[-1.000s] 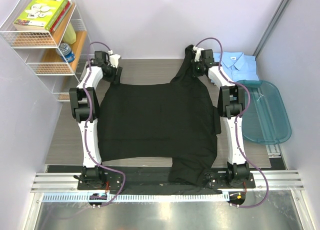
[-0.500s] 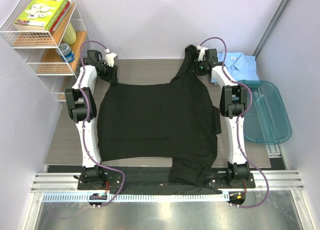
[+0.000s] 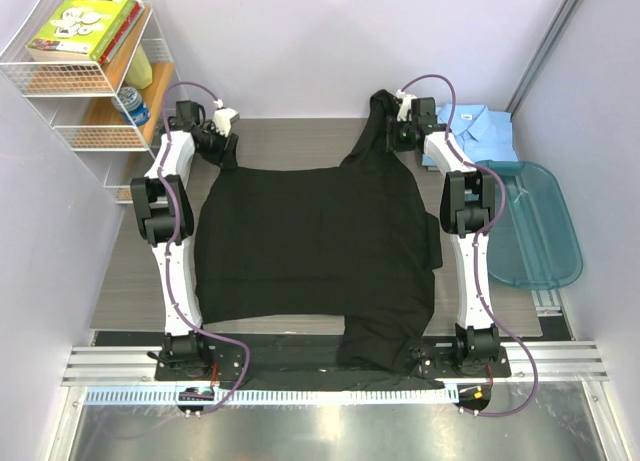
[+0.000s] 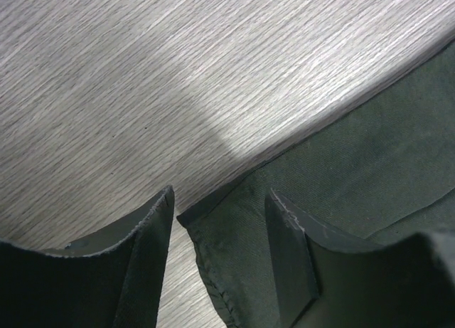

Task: Fold and stack the long sleeve shirts
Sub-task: Neatly place the folded shirt into the bin

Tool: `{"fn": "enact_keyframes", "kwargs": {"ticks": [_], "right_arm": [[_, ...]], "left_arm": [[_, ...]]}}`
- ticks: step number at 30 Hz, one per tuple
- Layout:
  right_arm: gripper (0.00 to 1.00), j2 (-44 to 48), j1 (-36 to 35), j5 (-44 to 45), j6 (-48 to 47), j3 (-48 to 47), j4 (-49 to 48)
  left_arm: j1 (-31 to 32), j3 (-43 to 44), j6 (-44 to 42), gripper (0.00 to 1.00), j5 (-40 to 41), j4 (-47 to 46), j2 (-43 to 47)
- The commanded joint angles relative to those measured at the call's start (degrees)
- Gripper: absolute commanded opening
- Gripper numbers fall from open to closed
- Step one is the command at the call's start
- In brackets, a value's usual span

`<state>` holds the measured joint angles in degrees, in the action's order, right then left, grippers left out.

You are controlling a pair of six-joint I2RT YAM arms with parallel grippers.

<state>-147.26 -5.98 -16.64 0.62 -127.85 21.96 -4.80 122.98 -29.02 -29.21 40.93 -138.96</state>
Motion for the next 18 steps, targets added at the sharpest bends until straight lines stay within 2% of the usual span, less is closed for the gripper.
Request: {"fn": "enact_keyframes", "kwargs": {"ticks": [1,12,15,16,18], "right_arm": [[0.5,-0.1,-0.5,1.5,0.3,-3.5,-2.1],[0.51,-2.7,-2.5,4.9,-3.4,-4.9,0.6],[0.42,-4.4,-3.2,6.0,-5.1,-8.5,4.2],[0.3,-4.4,-3.3,6.4,-5.6,-8.6,4.8],[0.14,-3.8,-3.3,6.7,-6.7,-7.9,4.9]], "left_arm": [[0.0,0.5,-0.2,0.56,-1.3,-1.4,0.7],[0.1,0.0,-2.4,0.59,0.6,0.2,0.6],[0.0,0.2,-1.9,0.59,1.7,-0.7,0.4],[0.0,0.9,-2.0,0.59,2.3,-0.4,0.2],[-0.1,1.6,-3.6,0.59,2.2,0.7,-0.1]]}}
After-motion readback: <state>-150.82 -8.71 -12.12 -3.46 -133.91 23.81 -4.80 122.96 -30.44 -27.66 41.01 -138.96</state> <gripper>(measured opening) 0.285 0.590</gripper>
